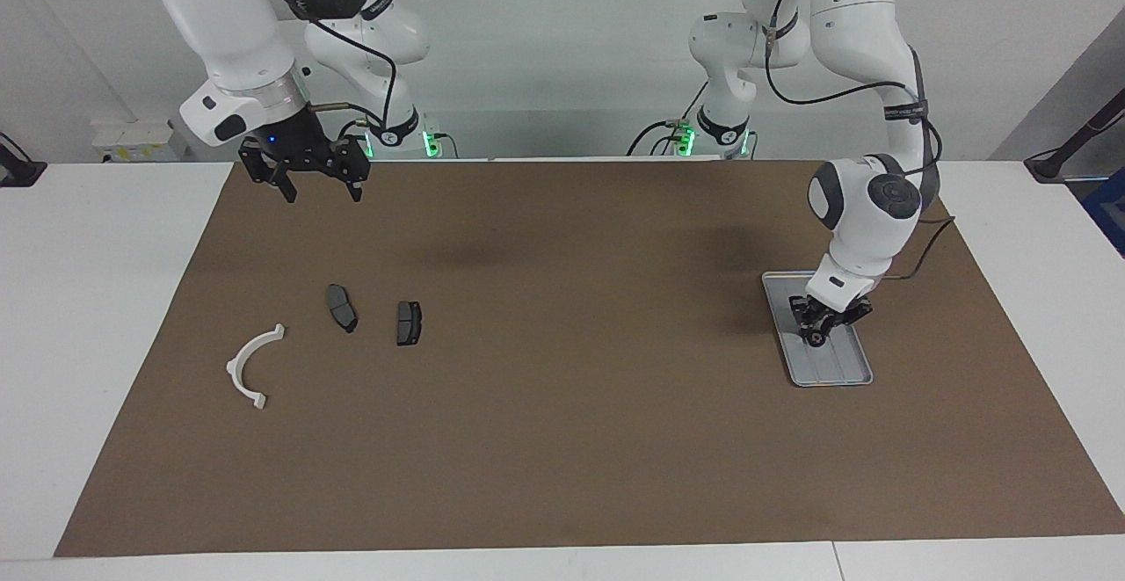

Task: Pick bearing gear from pile to tray

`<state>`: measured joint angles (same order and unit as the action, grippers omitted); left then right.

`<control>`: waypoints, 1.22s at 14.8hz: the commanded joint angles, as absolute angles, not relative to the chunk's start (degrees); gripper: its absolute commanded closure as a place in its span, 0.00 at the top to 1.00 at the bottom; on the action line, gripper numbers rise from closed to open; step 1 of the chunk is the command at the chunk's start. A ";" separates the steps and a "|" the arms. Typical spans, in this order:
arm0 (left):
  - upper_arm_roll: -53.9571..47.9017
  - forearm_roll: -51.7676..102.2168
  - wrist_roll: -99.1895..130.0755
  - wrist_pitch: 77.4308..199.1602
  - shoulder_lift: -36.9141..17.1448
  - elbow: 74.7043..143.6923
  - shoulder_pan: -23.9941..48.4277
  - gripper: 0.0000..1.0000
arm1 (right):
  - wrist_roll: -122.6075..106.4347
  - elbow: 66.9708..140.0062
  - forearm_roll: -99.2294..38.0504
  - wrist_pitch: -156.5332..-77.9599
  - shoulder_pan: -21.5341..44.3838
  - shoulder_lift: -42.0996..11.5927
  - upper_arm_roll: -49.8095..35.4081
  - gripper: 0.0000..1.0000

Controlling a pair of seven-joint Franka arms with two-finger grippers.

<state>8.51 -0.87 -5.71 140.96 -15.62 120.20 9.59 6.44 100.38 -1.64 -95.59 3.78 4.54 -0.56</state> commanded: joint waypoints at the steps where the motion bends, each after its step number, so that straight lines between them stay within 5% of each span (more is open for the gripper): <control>1: 8.70 -0.26 -7.03 142.56 -14.50 122.26 9.84 0.58 | 5.80 100.81 -1.58 -95.80 2.90 5.19 -0.79 1.00; 2: 8.70 -0.26 -7.64 142.38 -14.50 122.08 9.84 0.80 | 5.80 100.81 -1.58 -96.15 2.90 5.19 -0.70 1.00; 4: 8.70 -0.26 -8.26 141.77 -14.50 121.55 9.84 0.92 | 5.71 100.81 0.16 -96.41 3.08 5.19 -0.88 1.00; 9: 8.88 -0.26 -7.83 135.28 -13.02 114.80 8.62 1.00 | 5.62 100.90 1.14 -96.94 3.34 5.19 -0.88 1.00; 14: 8.88 -0.26 -2.22 118.94 -8.10 103.47 6.50 1.00 | 5.89 100.81 0.79 -96.86 2.90 5.19 -0.88 1.00; 18: 8.88 0.61 3.85 114.79 -1.78 100.99 6.50 1.00 | 5.89 100.81 0.26 -96.94 2.90 5.19 -0.88 1.00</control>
